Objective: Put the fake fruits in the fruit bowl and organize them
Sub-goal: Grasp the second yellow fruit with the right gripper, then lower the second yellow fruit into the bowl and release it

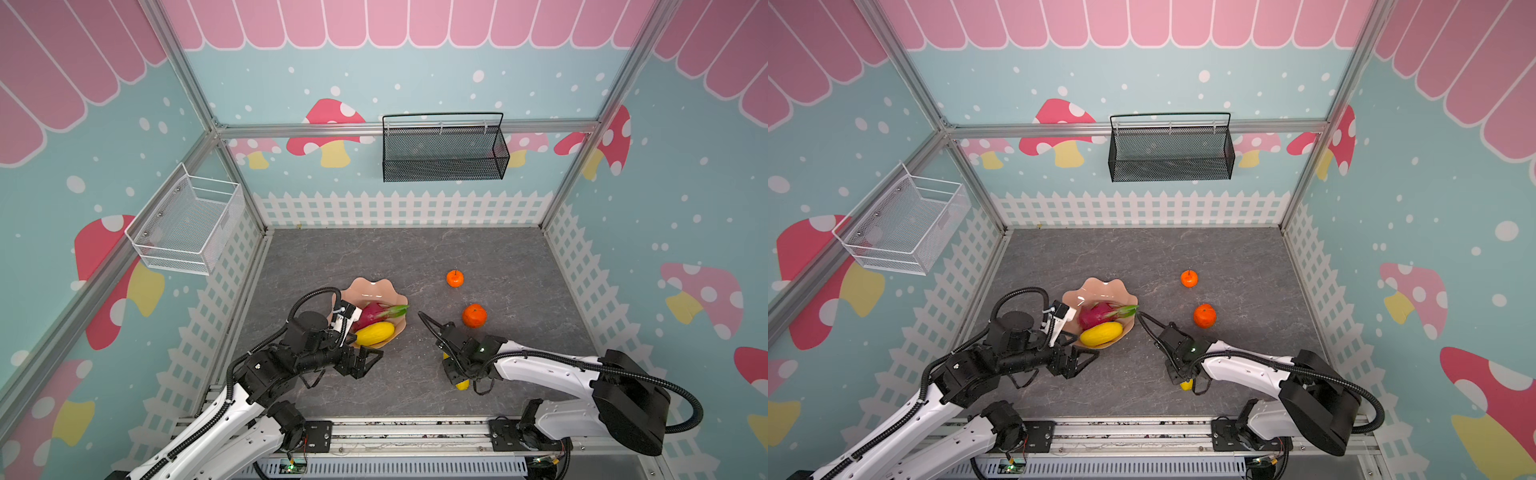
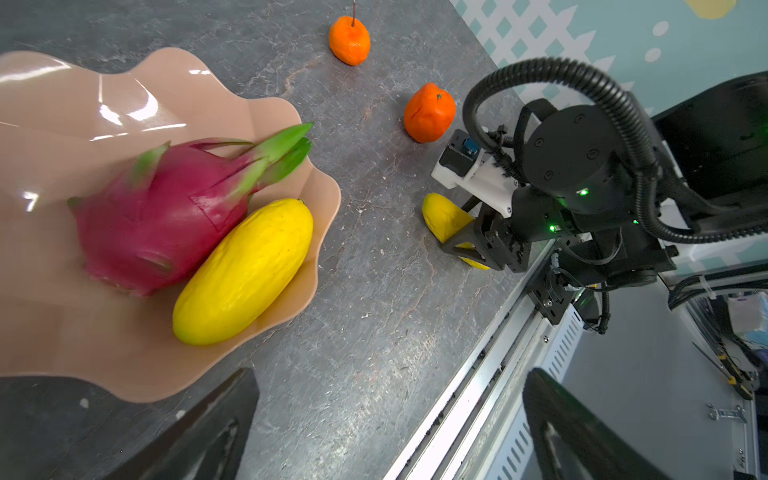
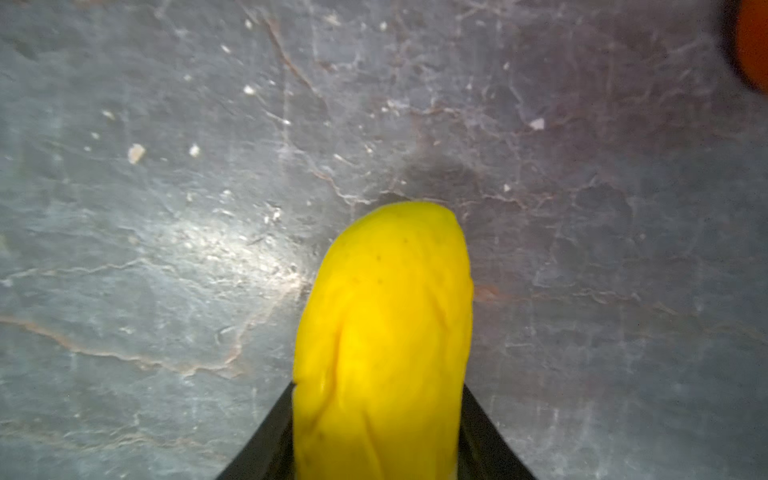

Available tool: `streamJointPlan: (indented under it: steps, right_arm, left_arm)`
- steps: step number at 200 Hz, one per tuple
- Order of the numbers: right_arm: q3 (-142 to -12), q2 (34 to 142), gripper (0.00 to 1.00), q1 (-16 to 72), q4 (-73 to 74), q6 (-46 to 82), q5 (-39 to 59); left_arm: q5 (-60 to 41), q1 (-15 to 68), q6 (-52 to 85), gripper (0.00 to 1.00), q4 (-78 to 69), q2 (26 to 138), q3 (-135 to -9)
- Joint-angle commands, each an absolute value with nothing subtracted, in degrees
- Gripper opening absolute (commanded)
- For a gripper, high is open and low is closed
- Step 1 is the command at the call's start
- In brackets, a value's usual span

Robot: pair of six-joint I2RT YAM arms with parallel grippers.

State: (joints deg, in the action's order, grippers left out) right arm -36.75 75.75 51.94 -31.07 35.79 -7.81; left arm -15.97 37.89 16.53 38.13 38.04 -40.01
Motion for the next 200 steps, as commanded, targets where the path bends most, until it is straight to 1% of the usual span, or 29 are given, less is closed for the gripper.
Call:
streamJointPlan:
  steps: [1, 17, 33, 55, 67, 98, 111, 129, 157, 200]
  right_arm:
    - [-42.7, 76.1, 0.41, 51.9, -28.2, 32.3, -6.9]
    - [-48.2, 77.2, 0.38, 52.0, -25.9, 28.0, -5.0]
    - [-55.0, 80.0, 0.37, 52.8, -23.2, 24.5, -1.6]
    - [-66.1, 87.7, 0.37, 54.7, -19.4, 21.1, 5.1]
    - [-72.6, 92.8, 0.37, 55.8, -18.5, 19.9, 8.1]
    - [-90.0, 106.7, 0.37, 57.8, -18.1, 20.3, 10.6]
    - [-95.8, 112.5, 0.37, 58.1, -18.0, 21.7, 12.1]
    - [-101.6, 117.9, 0.37, 58.5, -17.3, 24.0, 13.2]
    - [-105.5, 123.0, 0.37, 58.8, -17.4, 26.3, 12.0]
    - [-105.8, 126.4, 0.39, 58.8, -17.8, 26.9, 10.1]
  left_arm:
    - [-8.2, 37.2, 16.9, 1.00, 40.9, 34.7, -41.1]
    - [-2.6, 35.5, 16.8, 1.00, 41.2, 30.8, -41.0]
    - [2.2, 32.4, 17.1, 1.00, 41.3, 26.5, -40.7]
    - [10.8, 28.1, 17.8, 1.00, 42.3, 22.3, -40.6]
    - [13.6, 25.6, 18.0, 1.00, 43.1, 21.5, -40.9]
    - [13.6, 19.1, 18.2, 1.00, 43.4, 21.3, -41.5]
    - [14.0, 16.9, 18.3, 1.00, 43.5, 20.8, -41.5]
    - [15.0, 14.9, 18.4, 1.00, 43.4, 19.3, -41.4]
    - [15.9, 13.9, 18.6, 1.00, 42.8, 16.7, -40.7]
    - [13.9, 13.8, 18.3, 1.00, 42.4, 16.7, -40.7]
